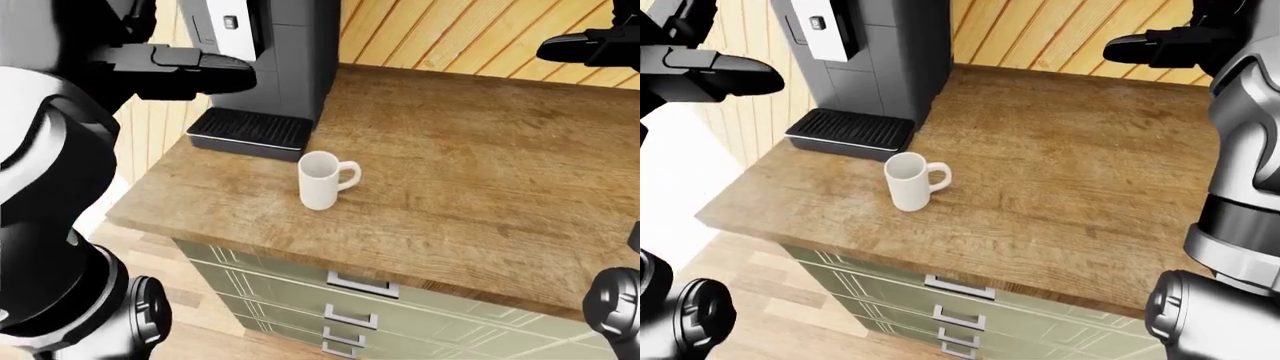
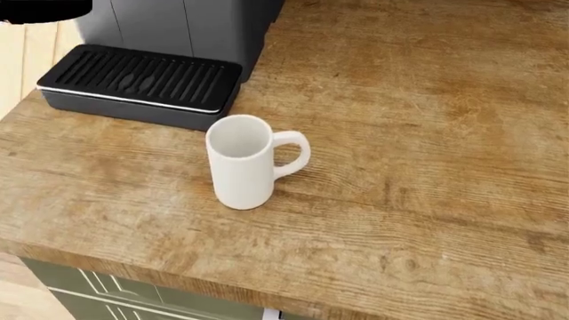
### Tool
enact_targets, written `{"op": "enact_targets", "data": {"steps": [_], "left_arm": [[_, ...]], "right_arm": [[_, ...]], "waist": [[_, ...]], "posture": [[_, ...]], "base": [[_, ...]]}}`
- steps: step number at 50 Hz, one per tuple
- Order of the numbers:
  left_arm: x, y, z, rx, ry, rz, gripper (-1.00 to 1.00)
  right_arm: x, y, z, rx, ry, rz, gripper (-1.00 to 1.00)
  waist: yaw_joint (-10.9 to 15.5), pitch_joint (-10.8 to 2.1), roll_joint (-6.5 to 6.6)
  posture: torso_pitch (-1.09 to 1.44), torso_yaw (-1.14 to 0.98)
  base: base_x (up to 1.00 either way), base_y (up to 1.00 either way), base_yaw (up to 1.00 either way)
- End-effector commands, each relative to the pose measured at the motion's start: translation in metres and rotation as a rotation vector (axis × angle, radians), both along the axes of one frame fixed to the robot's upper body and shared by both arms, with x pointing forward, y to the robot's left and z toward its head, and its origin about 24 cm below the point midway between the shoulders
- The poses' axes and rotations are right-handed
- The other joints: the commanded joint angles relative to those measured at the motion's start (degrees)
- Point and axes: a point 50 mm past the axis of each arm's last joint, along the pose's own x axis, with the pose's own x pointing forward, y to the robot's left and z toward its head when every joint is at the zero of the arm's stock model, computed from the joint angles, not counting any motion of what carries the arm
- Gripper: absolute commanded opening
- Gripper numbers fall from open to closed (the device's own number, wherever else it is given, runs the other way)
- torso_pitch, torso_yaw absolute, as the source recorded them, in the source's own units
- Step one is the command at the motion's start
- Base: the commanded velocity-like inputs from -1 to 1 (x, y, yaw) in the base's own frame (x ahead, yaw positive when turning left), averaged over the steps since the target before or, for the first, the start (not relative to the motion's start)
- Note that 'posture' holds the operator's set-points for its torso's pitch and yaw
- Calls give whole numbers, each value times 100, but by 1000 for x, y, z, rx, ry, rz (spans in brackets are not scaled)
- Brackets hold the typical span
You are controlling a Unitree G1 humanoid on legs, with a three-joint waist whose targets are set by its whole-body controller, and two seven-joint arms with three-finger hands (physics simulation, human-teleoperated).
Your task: Pick the mug from under the coffee machine dispenser and place it on the counter.
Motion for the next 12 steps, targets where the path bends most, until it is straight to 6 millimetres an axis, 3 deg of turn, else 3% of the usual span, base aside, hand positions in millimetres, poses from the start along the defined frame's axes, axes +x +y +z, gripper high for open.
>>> {"op": "enact_targets", "data": {"steps": [1, 12], "left_arm": [[-7, 2, 15, -7, -85, 3, 100], [-7, 15, 26, 7, -125, 51, 100]], "right_arm": [[-10, 1, 21, -27, -94, -5, 100], [-11, 1, 21, -27, -94, -5, 100]], "waist": [[-1, -154, -18], [-10, -149, 18]], "posture": [[0, 0], [0, 0]], "base": [[0, 0, 0], [0, 0, 0]]}}
